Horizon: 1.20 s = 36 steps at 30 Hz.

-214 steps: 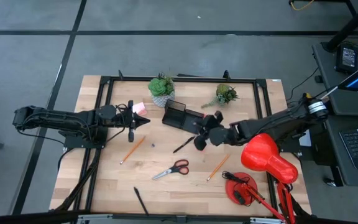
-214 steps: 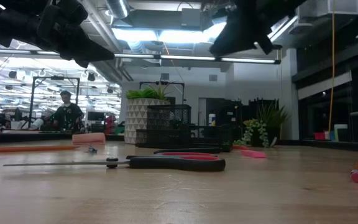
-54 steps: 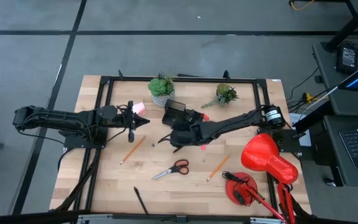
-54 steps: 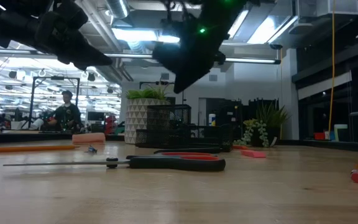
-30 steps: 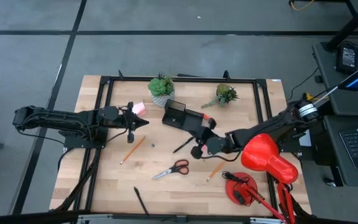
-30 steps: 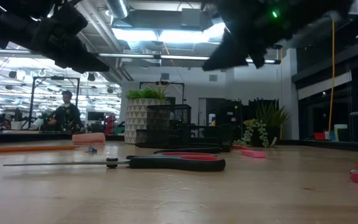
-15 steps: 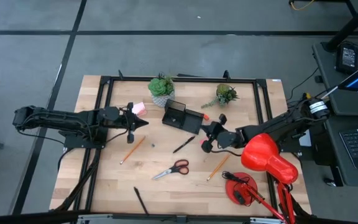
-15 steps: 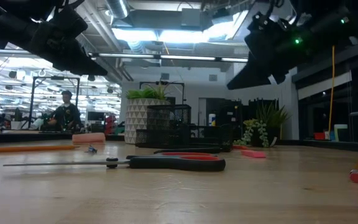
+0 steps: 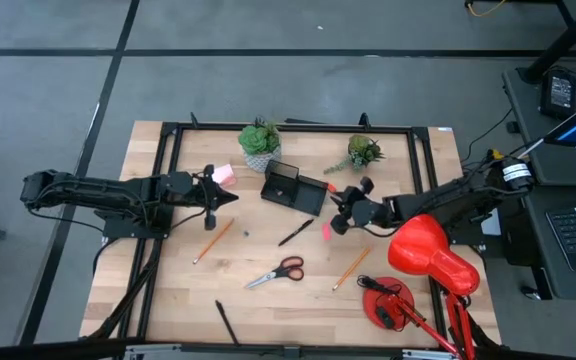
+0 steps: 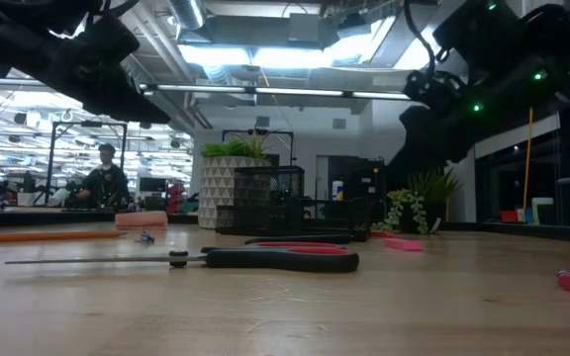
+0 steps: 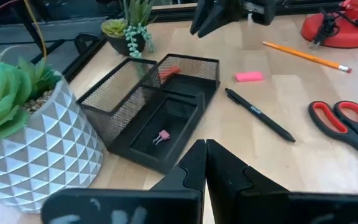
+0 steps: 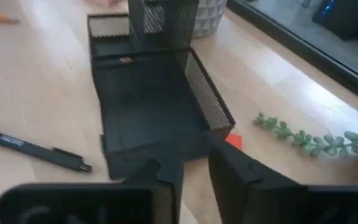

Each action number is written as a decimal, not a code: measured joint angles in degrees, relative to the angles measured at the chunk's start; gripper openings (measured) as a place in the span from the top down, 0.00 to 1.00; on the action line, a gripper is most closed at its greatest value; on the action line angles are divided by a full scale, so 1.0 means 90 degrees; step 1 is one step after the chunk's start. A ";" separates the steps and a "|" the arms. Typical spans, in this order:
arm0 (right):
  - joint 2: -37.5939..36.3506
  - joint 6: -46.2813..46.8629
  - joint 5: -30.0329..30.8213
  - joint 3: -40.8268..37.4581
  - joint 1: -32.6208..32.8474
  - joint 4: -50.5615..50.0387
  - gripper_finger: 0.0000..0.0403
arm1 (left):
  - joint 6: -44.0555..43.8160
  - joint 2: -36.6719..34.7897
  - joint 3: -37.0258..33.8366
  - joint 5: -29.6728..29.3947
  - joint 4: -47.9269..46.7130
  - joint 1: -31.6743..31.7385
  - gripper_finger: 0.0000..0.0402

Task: Pick and place office supplies into organizer
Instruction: Put the orange eraser into the black desk organizer

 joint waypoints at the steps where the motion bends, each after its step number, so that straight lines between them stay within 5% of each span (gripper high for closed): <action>1: 0.0000 -0.0116 -0.0074 0.0000 -0.0058 -0.0009 0.78 | -0.0037 0.0000 -0.0001 -0.0072 -0.0002 0.0000 0.99; 16: 0.0007 -0.0222 -0.0626 0.0002 -0.0722 -0.0811 0.42 | -0.0344 -0.0002 0.0001 -0.0858 0.0150 0.0000 0.99; 21: 0.0007 -0.0650 -0.1376 0.0002 -0.0961 -0.0834 0.40 | -0.0575 -0.0002 0.0002 -0.0861 0.0151 0.0000 0.99; 36: 0.0143 -0.0992 -0.2100 0.0006 -0.1910 -0.0847 0.41 | -0.0846 -0.0001 0.0000 -0.0861 0.0149 0.0000 0.99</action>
